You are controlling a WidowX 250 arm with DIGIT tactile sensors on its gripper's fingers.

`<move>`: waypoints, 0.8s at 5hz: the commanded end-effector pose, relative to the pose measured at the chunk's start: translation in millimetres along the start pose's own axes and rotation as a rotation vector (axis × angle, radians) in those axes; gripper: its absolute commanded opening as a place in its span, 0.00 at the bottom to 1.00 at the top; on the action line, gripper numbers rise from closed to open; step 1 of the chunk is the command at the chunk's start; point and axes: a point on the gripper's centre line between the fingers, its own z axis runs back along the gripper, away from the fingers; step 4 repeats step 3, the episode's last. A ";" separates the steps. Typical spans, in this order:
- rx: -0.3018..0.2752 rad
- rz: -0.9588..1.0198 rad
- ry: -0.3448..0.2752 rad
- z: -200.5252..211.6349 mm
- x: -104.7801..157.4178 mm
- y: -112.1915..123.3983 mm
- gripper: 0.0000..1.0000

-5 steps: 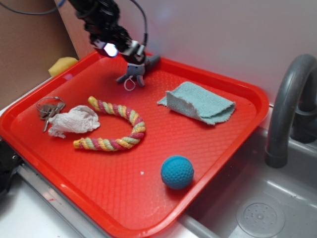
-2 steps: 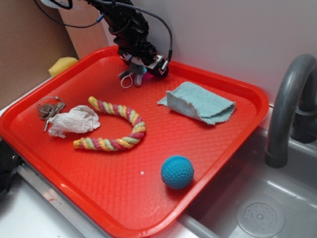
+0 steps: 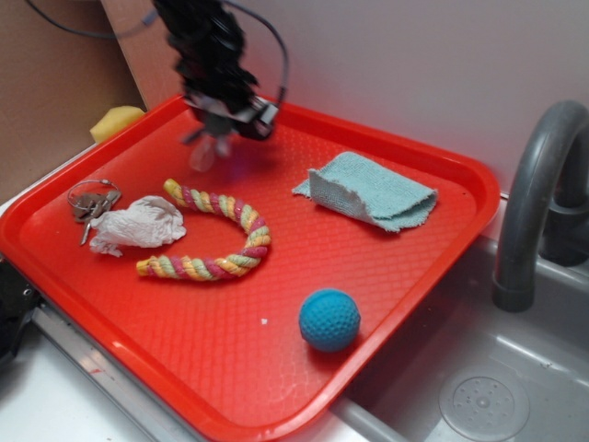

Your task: Grab the gray animal.

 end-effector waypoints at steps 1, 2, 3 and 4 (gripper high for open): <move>-0.055 0.066 0.063 115.3 -6.8 10.3 0.00; -0.072 0.040 0.100 128.8 -22.5 5.8 0.00; -0.164 -0.018 0.118 135.0 -32.2 2.5 0.00; -0.164 -0.018 0.118 135.0 -32.2 2.5 0.00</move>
